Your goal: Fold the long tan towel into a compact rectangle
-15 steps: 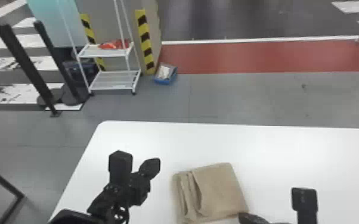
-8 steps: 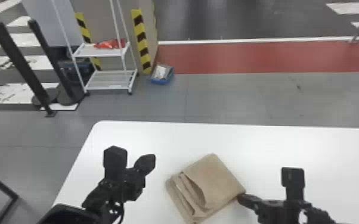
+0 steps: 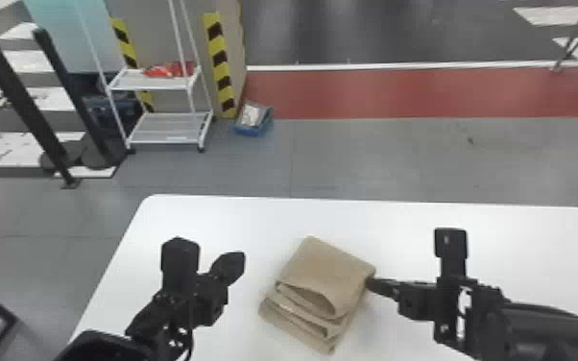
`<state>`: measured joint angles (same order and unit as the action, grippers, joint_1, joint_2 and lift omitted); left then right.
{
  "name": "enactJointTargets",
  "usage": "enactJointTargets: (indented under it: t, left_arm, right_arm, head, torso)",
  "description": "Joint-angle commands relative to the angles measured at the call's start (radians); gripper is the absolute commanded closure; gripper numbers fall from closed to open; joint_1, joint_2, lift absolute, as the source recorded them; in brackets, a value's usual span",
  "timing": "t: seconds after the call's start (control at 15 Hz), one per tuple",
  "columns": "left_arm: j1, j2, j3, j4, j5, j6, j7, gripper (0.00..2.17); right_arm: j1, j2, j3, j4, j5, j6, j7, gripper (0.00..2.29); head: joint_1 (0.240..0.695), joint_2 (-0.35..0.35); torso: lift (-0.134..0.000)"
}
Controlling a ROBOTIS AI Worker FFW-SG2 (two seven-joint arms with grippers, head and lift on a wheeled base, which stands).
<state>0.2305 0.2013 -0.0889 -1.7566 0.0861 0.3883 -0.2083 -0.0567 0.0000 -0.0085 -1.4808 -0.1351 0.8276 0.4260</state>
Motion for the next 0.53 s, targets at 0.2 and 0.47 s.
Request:
enactJointTargets:
  t: [0.2, 0.47]
  left_arm:
    - [-0.002, 0.009, 0.008, 0.005, 0.0, 0.059, -0.026, 1.88]
    - [-0.03, -0.002, -0.015, 0.062, 0.0, 0.08, -0.042, 1.88]
  right_arm:
    - [0.181, 0.001, -0.14, -0.538, 0.011, 0.374, 0.092, 0.27]
    - [0.33, 0.001, -0.192, -0.671, 0.028, 0.2, 0.134, 0.23]
  head:
    - [0.695, 0.082]
    - [0.695, 0.033]
  torso:
    - [0.0]
    - [0.0]
